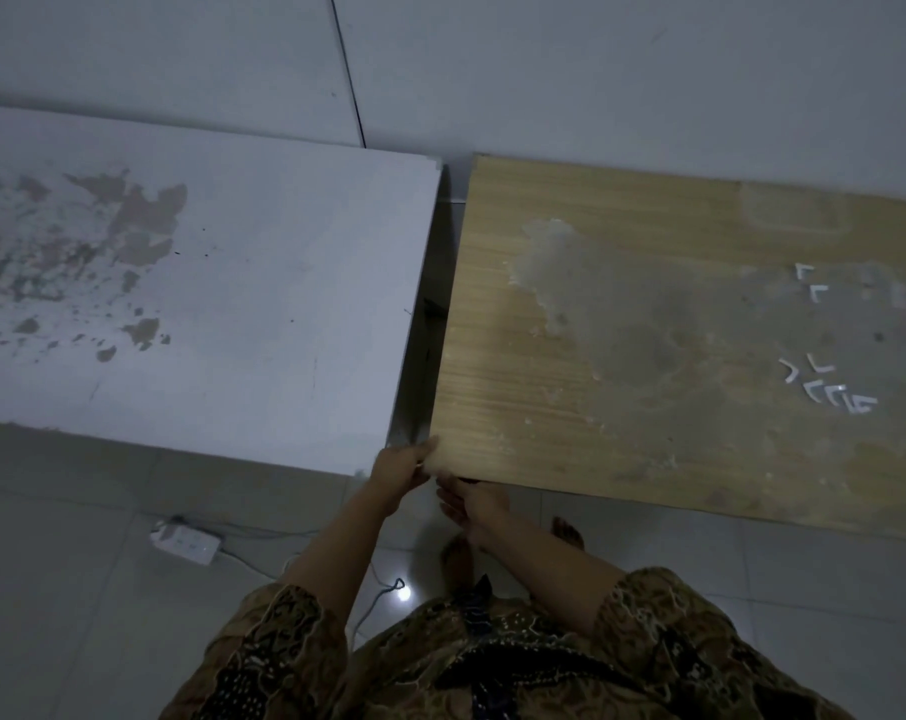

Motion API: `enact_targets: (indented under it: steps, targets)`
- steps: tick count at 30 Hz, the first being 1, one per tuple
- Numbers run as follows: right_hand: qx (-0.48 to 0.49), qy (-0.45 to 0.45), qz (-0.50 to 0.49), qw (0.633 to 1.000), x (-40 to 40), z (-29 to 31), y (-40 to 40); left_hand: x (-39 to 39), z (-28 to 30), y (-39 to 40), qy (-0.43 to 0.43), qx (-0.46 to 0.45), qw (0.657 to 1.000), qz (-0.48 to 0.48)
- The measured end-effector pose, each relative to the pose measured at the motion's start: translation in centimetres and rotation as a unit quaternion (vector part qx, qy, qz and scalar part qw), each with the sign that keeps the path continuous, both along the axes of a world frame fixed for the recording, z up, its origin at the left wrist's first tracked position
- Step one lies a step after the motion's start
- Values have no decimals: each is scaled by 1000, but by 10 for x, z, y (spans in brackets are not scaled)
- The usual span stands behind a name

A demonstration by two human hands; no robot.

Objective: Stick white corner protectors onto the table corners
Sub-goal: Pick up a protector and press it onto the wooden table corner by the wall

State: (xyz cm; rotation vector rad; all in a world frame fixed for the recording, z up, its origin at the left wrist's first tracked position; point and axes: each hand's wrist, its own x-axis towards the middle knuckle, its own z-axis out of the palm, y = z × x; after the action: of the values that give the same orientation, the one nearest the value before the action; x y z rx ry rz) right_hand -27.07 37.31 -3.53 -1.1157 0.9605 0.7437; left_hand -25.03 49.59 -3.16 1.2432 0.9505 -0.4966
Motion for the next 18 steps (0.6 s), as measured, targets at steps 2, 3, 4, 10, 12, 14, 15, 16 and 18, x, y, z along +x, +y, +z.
enact_targets:
  steps: [2,3,4,10,12,14,15,16,18]
  targets:
    - [8,1,2,1000,0,0,-1,-2,1,0,-9,-24,1000,11]
    - [12,-2,3,1000,0,-1,-2,-4,1,0,-13,-24,1000,12]
    - [14,-2,6,1000,0,-1,-2,-5,1,0,-19,-22,1000,9]
    - [2,-7,16,1000,-1,-1,-1,-10,-2,-3,-23,10,999,29]
    - [2,-5,17,1000,0,-3,-1,-8,-5,-5,-16,31,999,42]
    - [-1,-4,16,1000,0,-4,-1,-4,-8,-8,0,64,997,42]
    - [-5,-6,17,1000,1,-4,-1,-2,-10,-9,11,93,995,21]
    - [-9,-7,16,1000,1,-5,-1,0,-11,-9,23,112,993,2]
    - [-9,-7,9,1000,1,-5,0,4,-9,-10,45,128,991,-17]
